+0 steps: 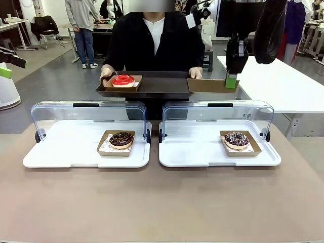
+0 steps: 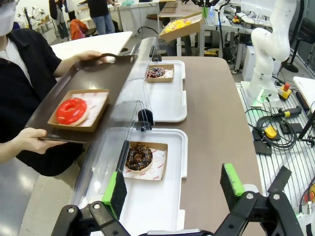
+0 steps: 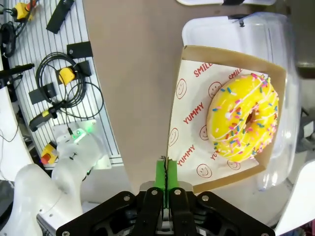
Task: Provide the desired donut to the person.
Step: Place the picked Paper togo box onto the Handle tray extended by the person.
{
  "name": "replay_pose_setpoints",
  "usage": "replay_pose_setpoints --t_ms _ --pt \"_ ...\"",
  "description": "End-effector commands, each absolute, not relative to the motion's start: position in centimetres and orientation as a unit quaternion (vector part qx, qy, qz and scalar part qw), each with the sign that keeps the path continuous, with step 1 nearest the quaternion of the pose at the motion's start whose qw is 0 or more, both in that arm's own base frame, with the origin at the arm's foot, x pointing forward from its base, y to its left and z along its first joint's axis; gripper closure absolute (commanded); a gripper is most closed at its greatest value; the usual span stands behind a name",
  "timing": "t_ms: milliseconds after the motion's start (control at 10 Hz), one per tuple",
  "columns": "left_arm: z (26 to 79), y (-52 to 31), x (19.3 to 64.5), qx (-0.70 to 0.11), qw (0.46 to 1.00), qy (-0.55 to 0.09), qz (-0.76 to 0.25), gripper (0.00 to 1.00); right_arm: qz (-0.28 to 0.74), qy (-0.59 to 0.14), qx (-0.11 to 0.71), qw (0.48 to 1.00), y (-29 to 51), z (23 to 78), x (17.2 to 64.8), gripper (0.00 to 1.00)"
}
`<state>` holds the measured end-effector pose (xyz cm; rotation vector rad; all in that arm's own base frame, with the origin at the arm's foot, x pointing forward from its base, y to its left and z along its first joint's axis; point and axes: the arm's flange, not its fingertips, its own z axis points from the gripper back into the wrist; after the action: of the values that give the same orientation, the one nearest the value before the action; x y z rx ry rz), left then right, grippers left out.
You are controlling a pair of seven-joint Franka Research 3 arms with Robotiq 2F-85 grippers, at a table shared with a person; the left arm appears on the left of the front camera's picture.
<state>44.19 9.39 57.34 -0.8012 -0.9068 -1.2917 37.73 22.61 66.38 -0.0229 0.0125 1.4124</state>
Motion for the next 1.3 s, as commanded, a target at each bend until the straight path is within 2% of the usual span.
replay_pose_setpoints --t_ms 0,800,900,1200 --pt "57.4 9.4 44.1 -0.351 0.631 -0.401 -0.564 0.00 0.641 0.009 -0.009 0.767 22.4 66.1 37.5 1.00" --pt "57.4 9.4 44.1 -0.351 0.631 -0.401 -0.564 0.00 0.649 0.007 -0.010 0.761 22.6 66.3 37.8 0.99" --pt "57.4 9.4 44.1 -0.351 0.631 -0.401 -0.564 0.00 0.655 -0.015 -0.021 0.755 23.2 67.6 37.8 0.99" --pt "57.4 9.4 44.1 -0.351 0.631 -0.401 -0.564 0.00 0.691 -0.014 -0.087 0.717 28.5 71.0 39.7 0.99"
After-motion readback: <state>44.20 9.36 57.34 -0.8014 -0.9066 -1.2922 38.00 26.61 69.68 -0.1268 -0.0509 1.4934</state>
